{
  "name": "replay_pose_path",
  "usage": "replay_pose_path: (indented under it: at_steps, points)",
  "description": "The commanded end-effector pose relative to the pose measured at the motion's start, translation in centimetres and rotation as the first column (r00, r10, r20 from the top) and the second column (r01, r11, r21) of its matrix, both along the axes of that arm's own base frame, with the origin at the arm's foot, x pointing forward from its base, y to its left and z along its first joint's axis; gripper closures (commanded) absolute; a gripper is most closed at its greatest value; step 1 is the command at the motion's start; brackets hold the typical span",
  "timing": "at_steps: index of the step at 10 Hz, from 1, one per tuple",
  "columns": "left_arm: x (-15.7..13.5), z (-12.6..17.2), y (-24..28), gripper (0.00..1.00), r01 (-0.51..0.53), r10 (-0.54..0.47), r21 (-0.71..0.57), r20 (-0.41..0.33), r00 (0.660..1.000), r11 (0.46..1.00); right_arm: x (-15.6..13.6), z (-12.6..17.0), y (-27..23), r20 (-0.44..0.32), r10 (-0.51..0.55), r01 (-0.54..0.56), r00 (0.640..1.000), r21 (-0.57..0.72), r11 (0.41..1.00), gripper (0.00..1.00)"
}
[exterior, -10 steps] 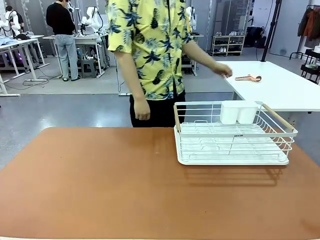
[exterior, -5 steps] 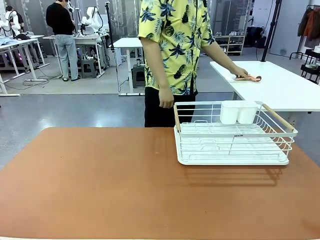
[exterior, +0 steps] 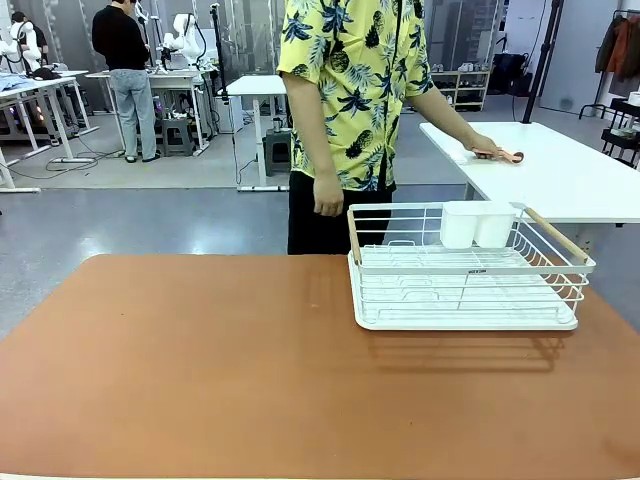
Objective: Clean the table.
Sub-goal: Pick up the Lint Roller when the human hands it over.
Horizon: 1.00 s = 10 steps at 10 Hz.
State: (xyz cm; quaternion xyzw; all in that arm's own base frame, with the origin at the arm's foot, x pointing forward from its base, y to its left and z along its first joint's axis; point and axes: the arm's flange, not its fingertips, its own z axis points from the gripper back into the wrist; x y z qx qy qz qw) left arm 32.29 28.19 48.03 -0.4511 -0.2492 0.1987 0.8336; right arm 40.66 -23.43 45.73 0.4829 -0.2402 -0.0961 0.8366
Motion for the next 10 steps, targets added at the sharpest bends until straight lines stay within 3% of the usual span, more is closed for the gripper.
replay_pose_path:
  at_steps: [1, 10]
  points:
    - [-0.19, 0.04, 0.17, 0.0, 0.007, -0.007, -0.01, 0.013, 1.0, 1.0, 0.08, 0.14, 0.09, 0.018, -0.001, 0.001, 1.0, 0.009, 1.0, 0.0]
    - [-0.19, 0.04, 0.17, 0.0, 0.007, -0.007, -0.01, 0.013, 1.0, 1.0, 0.08, 0.14, 0.09, 0.018, -0.001, 0.001, 1.0, 0.009, 1.0, 0.0]
